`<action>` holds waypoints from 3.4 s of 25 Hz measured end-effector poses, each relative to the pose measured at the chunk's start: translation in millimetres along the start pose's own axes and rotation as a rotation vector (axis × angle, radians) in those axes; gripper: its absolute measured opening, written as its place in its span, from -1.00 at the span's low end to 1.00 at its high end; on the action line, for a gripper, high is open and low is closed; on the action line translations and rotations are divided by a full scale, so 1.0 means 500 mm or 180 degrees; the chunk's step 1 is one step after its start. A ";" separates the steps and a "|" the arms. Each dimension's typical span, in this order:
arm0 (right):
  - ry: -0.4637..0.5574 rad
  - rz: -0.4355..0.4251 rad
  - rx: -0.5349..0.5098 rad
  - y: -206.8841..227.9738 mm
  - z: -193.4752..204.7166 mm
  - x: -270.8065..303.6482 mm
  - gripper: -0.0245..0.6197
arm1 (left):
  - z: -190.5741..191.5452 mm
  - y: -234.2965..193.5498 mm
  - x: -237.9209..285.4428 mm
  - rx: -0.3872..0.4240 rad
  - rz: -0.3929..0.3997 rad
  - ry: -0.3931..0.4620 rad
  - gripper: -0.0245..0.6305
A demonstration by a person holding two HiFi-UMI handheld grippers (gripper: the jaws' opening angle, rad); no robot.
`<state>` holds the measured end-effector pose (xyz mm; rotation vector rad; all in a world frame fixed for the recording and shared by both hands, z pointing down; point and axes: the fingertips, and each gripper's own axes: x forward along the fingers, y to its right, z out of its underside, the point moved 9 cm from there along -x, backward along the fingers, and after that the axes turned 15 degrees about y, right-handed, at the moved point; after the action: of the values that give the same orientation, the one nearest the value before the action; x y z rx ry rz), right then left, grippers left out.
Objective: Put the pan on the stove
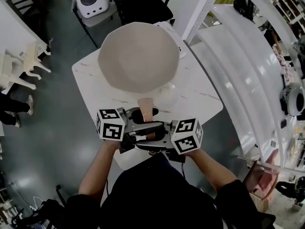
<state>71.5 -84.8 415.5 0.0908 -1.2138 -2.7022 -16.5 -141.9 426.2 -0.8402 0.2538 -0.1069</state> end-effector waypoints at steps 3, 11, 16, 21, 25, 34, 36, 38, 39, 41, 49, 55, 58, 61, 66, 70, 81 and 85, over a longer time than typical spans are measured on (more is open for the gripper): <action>0.0032 0.0016 -0.0024 0.014 -0.018 -0.005 -0.30 | -0.016 -0.013 0.015 0.0026 0.0021 -0.0036 -0.05; 0.0086 0.0059 -0.0052 0.055 -0.059 -0.020 -0.30 | -0.050 -0.053 0.054 0.0038 0.0066 -0.0113 -0.05; 0.0109 0.0081 -0.0036 0.085 -0.087 -0.021 -0.30 | -0.073 -0.085 0.070 -0.0010 0.0076 -0.0108 -0.04; 0.0132 0.0112 -0.0041 0.116 -0.115 -0.024 -0.29 | -0.098 -0.116 0.090 -0.0007 0.0084 -0.0164 -0.04; 0.0202 0.0144 -0.0020 0.141 -0.130 -0.027 -0.29 | -0.111 -0.142 0.105 -0.0032 0.0110 -0.0204 -0.04; 0.0243 0.0172 0.0028 0.192 -0.168 -0.036 -0.29 | -0.140 -0.193 0.135 -0.0101 0.0108 -0.0208 -0.04; 0.0256 0.0178 0.0047 0.202 -0.175 -0.037 -0.29 | -0.145 -0.204 0.139 -0.0128 0.0111 -0.0206 -0.04; 0.0281 0.0191 0.0081 0.212 -0.182 -0.040 -0.28 | -0.150 -0.216 0.145 -0.0179 0.0116 -0.0195 -0.04; 0.0292 0.0198 0.0096 0.217 -0.184 -0.041 -0.28 | -0.151 -0.221 0.148 -0.0202 0.0116 -0.0194 -0.04; 0.0302 0.0211 0.0120 0.224 -0.185 -0.043 -0.28 | -0.150 -0.229 0.152 -0.0228 0.0114 -0.0203 -0.04; 0.0315 0.0266 0.0130 0.242 -0.175 -0.044 -0.28 | -0.140 -0.248 0.155 -0.0202 0.0107 -0.0276 -0.04; 0.0436 0.0295 0.0169 0.254 -0.178 -0.051 -0.28 | -0.146 -0.259 0.164 -0.0225 0.0097 -0.0250 -0.04; 0.0472 0.0320 0.0190 0.264 -0.187 -0.056 -0.28 | -0.152 -0.268 0.174 -0.0239 0.0100 -0.0241 -0.04; 0.0542 0.0345 0.0201 0.266 -0.185 -0.054 -0.28 | -0.153 -0.272 0.172 -0.0258 0.0099 -0.0230 -0.03; 0.0580 0.0502 0.0189 0.262 -0.178 -0.058 -0.27 | -0.146 -0.265 0.169 -0.0132 0.0015 -0.0280 0.09; 0.0603 0.0601 0.0338 0.267 -0.174 -0.067 -0.25 | -0.142 -0.266 0.159 -0.0173 -0.0019 -0.0170 0.11; 0.0853 0.0889 0.0325 0.244 -0.170 -0.109 -0.23 | -0.149 -0.249 0.103 -0.0268 -0.0213 0.0130 0.15; 0.0908 0.1006 0.0276 0.229 -0.163 -0.126 -0.23 | -0.150 -0.233 0.087 -0.0253 -0.0253 0.0206 0.14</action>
<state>159.4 -207.6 445.5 0.2627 -1.1488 -2.2753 6.5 -281.9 457.6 -0.9272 0.2869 -0.1995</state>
